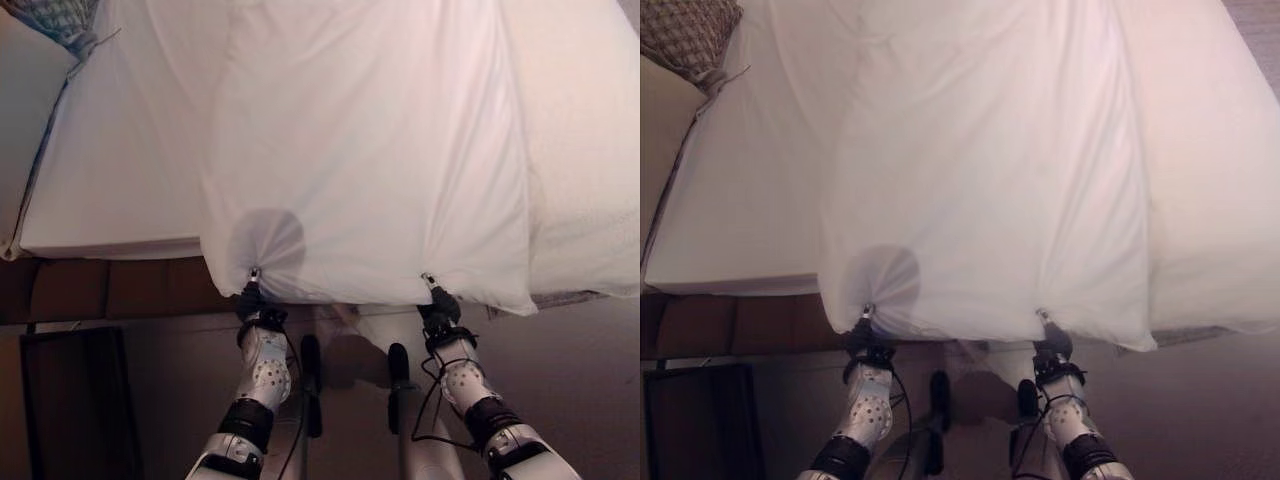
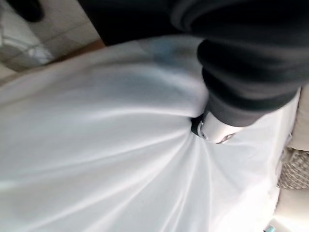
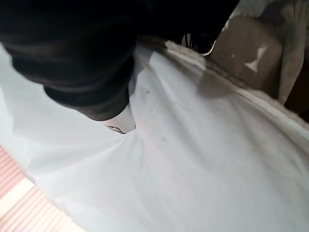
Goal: Make the bed
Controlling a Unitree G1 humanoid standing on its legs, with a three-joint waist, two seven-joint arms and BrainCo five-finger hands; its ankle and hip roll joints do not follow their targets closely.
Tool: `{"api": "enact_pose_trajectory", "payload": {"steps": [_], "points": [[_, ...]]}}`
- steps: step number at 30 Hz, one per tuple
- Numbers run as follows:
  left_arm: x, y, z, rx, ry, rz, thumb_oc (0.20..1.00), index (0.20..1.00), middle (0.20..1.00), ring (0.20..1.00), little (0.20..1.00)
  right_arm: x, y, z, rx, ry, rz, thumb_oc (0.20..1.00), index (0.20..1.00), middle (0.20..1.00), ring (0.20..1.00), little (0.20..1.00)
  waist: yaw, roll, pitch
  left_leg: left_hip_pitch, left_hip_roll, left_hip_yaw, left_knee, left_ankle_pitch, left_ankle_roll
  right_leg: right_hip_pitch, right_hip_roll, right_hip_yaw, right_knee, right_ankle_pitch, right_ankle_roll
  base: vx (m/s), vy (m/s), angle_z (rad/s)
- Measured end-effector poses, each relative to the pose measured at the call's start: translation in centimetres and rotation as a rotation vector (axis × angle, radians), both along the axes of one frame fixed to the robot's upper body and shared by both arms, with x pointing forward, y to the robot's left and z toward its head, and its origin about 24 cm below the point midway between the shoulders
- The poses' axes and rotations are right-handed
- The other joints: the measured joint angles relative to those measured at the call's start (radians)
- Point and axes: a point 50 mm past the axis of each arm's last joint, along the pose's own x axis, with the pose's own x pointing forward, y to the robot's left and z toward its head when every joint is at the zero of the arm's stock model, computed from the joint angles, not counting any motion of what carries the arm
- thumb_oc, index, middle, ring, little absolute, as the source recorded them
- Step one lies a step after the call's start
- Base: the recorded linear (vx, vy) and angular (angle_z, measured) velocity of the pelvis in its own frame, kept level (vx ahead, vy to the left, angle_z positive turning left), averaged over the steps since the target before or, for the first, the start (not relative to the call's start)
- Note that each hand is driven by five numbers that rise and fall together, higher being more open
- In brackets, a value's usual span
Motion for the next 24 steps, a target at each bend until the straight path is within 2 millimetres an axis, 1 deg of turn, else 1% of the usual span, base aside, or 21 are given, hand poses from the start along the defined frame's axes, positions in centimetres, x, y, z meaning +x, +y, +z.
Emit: {"api": "enact_pose_trajectory", "payload": {"steps": [1, 2, 3, 6, 8, 10, 12, 13, 16, 17, 18, 19, 21, 22, 23, 24], "points": [[0.0, 0.0, -0.3, -0.001, 0.014, 0.002, 0.2, 0.2, 0.2, 0.2, 0.2, 0.0, 0.0, -0.3, -0.003, 0.015, -0.002, 0.2, 0.2, 0.2, 0.2, 0.2, 0.0, 0.002, -0.001, 0.0, 0.006, -0.002, -0.008, 0.005, -0.003, -0.003, 0.005, -0.006, 0.002, -0.002, -0.006, -0.02, -0.06, 0.2], [0.1, -0.1, -0.7, 0.001, 0.043, 0.001, 0.2, 0.2, 0.2, 0.2, 0.2, -0.1, -0.1, -0.7, -0.014, 0.042, -0.004, 0.2, 0.2, 0.2, 0.2, 0.2, 0.0, 0.008, -0.005, -0.001, 0.014, -0.003, -0.022, 0.019, -0.012, -0.009, 0.012, -0.016, 0.009, -0.002, -0.02, -0.02, -0.039, 0.16], [0.2, -0.1, -1.5, 0.017, 0.098, -0.004, 0.2, 0.2, 0.2, 0.2, 0.2, 0.0, -0.3, -1.2, -0.04, 0.083, 0.002, 0.2, 0.2, 0.2, 0.2, 0.2, 0.002, 0.015, -0.01, -0.003, 0.023, -0.003, -0.026, 0.023, -0.016, -0.015, 0.02, -0.024, 0.022, -0.007, -0.032, -0.03, -0.037, 0.14], [0.1, 0.1, -2.6, -0.004, 0.195, 0.014, 0.2, 0.2, 0.2, 0.2, 0.2, -0.3, -0.3, -2.1, -0.112, 0.151, 0.048, 0.2, 0.2, 0.2, 0.2, 0.2, 0.0, 0.028, -0.033, -0.007, 0.035, -0.001, -0.03, 0.03, -0.026, -0.036, 0.029, -0.035, 0.062, -0.029, -0.055, -0.01, -0.022, 0.06], [-0.1, 0.1, -3.4, -0.005, 0.267, 0.005, 0.2, 0.2, 0.2, 0.2, 0.2, -0.7, -0.8, -2.8, -0.185, 0.197, 0.082, 0.2, 0.2, 0.2, 0.2, 0.2, -0.001, 0.036, -0.051, -0.007, 0.039, 0.001, -0.026, 0.03, -0.027, -0.039, 0.033, -0.042, 0.078, -0.038, -0.063, -0.02, -0.002, 0.07], [-0.4, 0.2, -4.1, 0.026, 0.312, -0.019, 0.2, 0.2, 0.2, 0.2, 0.2, -0.9, -1.1, -3.3, -0.257, 0.235, 0.115, 0.2, 0.2, 0.2, 0.2, 0.2, -0.001, 0.039, -0.067, -0.007, 0.042, 0.002, -0.026, 0.031, -0.028, -0.039, 0.036, -0.043, 0.08, -0.042, -0.066, 0.0, 0.002, 0.02], [-0.6, 0.3, -4.5, 0.021, 0.341, -0.024, 0.2, 0.2, 0.2, 0.2, 0.2, -1.0, -1.3, -3.4, -0.33, 0.258, 0.151, 0.2, 0.2, 0.2, 0.2, 0.2, -0.002, 0.038, -0.081, -0.007, 0.046, 0.003, -0.025, 0.031, -0.028, -0.039, 0.04, -0.045, 0.081, -0.044, -0.069, 0.0, 0.0, 0.0], [-0.7, 0.2, -4.6, 0.02, 0.348, -0.03, 0.2, 0.2, 0.2, 0.2, 0.2, -1.0, -1.4, -3.4, -0.363, 0.263, 0.163, 0.235, 0.235, 0.235, 0.235, 0.235, -0.003, 0.039, -0.083, -0.007, 0.047, 0.007, -0.023, 0.031, -0.028, -0.039, 0.041, -0.046, 0.082, -0.045, -0.07, 0.0, 0.0, 0.0], [-0.8, 0.4, -4.8, 0.041, 0.366, -0.045, 0.2, 0.2, 0.2, 0.2, 0.2, -1.0, -1.4, -3.4, -0.404, 0.274, 0.181, 0.696, 0.696, 0.696, 0.696, 0.696, -0.009, 0.038, -0.084, -0.007, 0.048, 0.024, -0.021, 0.031, -0.028, -0.039, 0.041, -0.046, 0.087, -0.048, -0.07, 0.0, 0.003, 0.03], [-0.8, 0.6, -4.8, 0.044, 0.371, -0.048, 0.2, 0.2, 0.2, 0.2, 0.2, -1.2, -1.5, -3.8, -0.408, 0.303, 0.186, 1.0, 1.0, 1.0, 1.0, 1.0, -0.016, 0.038, -0.084, -0.007, 0.048, 0.025, -0.022, 0.031, -0.028, -0.038, 0.041, -0.048, 0.088, -0.048, -0.07, 0.01, -0.003, 0.06], [-0.8, 0.7, -4.8, 0.045, 0.371, -0.047, 0.2, 0.2, 0.2, 0.2, 0.2, -1.4, -1.6, -4.0, -0.412, 0.318, 0.188, 1.0, 1.0, 1.0, 1.0, 1.0, -0.019, 0.038, -0.084, -0.007, 0.047, 0.025, -0.022, 0.031, -0.028, -0.038, 0.041, -0.048, 0.088, -0.049, -0.07, 0.01, -0.003, 0.05], [-0.7, 1.1, -4.8, 0.054, 0.372, -0.042, 0.253, 0.253, 0.253, 0.253, 0.253, -2.2, -2.1, -4.9, -0.447, 0.382, 0.196, 1.0, 1.0, 1.0, 1.0, 1.0, -0.022, 0.037, -0.084, -0.007, 0.047, 0.025, -0.022, 0.031, -0.028, -0.037, 0.041, -0.049, 0.089, -0.049, -0.069, 0.0, 0.0, 0.0], [-0.7, 1.5, -4.7, 0.061, 0.374, -0.039, 0.95, 0.95, 0.95, 0.95, 0.95, -3.3, -2.7, -5.9, -0.465, 0.455, 0.197, 1.0, 1.0, 1.0, 1.0, 1.0, -0.022, 0.037, -0.084, -0.006, 0.047, 0.025, -0.021, 0.031, -0.028, -0.037, 0.041, -0.049, 0.092, -0.049, -0.069, 0.0, 0.0, 0.0], [-1.0, 1.8, -5.1, 0.066, 0.398, -0.044, 1.0, 1.0, 1.0, 1.0, 1.0, -5.0, -3.2, -7.3, -0.482, 0.543, 0.211, 1.0, 1.0, 1.0, 1.0, 1.0, -0.021, 0.037, -0.084, -0.005, 0.048, 0.025, -0.021, 0.031, -0.028, -0.036, 0.041, -0.05, 0.094, -0.049, -0.069, 0.03, -0.006, 0.01], [-1.4, 2.1, -5.7, 0.069, 0.433, -0.05, 1.0, 1.0, 1.0, 1.0, 1.0, -7.0, -3.5, -8.7, -0.487, 0.627, 0.229, 1.0, 1.0, 1.0, 1.0, 1.0, -0.021, 0.037, -0.084, -0.004, 0.048, 0.024, -0.019, 0.031, -0.028, -0.034, 0.042, -0.05, 0.095, -0.049, -0.068, 0.0, 0.0, 0.0], [-1.6, 2.1, -5.9, 0.068, 0.443, -0.054, 1.0, 1.0, 1.0, 1.0, 1.0, -8.0, -3.6, -9.3, -0.493, 0.663, 0.24, 1.0, 1.0, 1.0, 1.0, 1.0, -0.021, 0.037, -0.084, -0.004, 0.048, 0.024, -0.018, 0.031, -0.028, -0.034, 0.042, -0.05, 0.095, -0.049, -0.068, 0.03, -0.011, 0.01]]}}
